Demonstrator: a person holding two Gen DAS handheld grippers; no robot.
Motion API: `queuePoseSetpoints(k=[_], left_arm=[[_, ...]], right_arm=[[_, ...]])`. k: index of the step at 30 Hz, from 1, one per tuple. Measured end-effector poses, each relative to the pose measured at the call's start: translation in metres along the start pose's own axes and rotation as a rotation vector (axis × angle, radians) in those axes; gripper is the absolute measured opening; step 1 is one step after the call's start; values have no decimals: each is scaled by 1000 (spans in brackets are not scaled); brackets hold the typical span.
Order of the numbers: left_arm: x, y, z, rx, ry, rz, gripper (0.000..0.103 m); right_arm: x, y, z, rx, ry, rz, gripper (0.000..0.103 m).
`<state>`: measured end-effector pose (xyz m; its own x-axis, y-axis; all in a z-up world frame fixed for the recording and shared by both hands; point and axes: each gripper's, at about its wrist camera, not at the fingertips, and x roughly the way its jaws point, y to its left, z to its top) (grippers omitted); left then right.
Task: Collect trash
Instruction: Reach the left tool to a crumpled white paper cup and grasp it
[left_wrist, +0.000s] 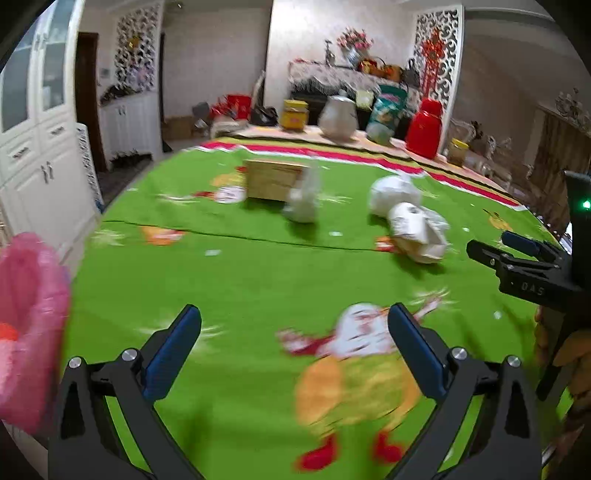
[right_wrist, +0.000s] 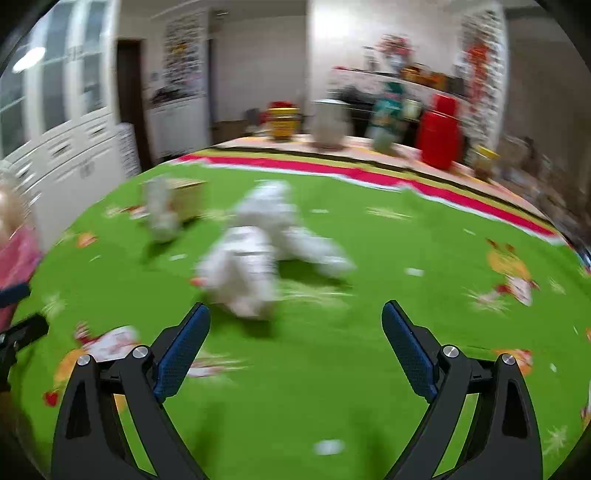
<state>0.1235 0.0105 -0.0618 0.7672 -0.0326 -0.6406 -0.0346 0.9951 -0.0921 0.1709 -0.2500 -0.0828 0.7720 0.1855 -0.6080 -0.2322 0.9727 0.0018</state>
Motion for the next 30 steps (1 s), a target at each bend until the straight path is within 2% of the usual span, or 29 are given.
queuePoseSetpoints(k=[2, 5, 8, 15, 20, 22, 24, 26, 30], left_arm=[[15, -22, 9, -6, 19, -16, 98], [37, -55, 22, -6, 29, -30, 98], [62, -84, 31, -12, 36, -37, 98], [112, -124, 58, -43, 49, 7, 98], [145, -142, 70, -32, 88, 53, 98], [159, -144, 74, -34, 132, 59, 93], [164, -142, 73, -47, 155, 32, 73], [164, -140, 72, -38, 158, 8, 72], [139, -140, 65, 41, 84, 31, 71]], right_arm=[[6, -19, 2, 34, 10, -30, 88], [12, -39, 2, 14, 5, -114, 88], [15, -54, -1, 36, 8, -149, 88], [18, -93, -6, 160, 22, -153, 88], [19, -97, -5, 181, 33, -136, 88], [18, -97, -5, 186, 31, -134, 88], [18, -97, -5, 189, 31, -132, 88], [17, -97, -5, 192, 29, -131, 88], [17, -99, -5, 199, 23, -124, 88]])
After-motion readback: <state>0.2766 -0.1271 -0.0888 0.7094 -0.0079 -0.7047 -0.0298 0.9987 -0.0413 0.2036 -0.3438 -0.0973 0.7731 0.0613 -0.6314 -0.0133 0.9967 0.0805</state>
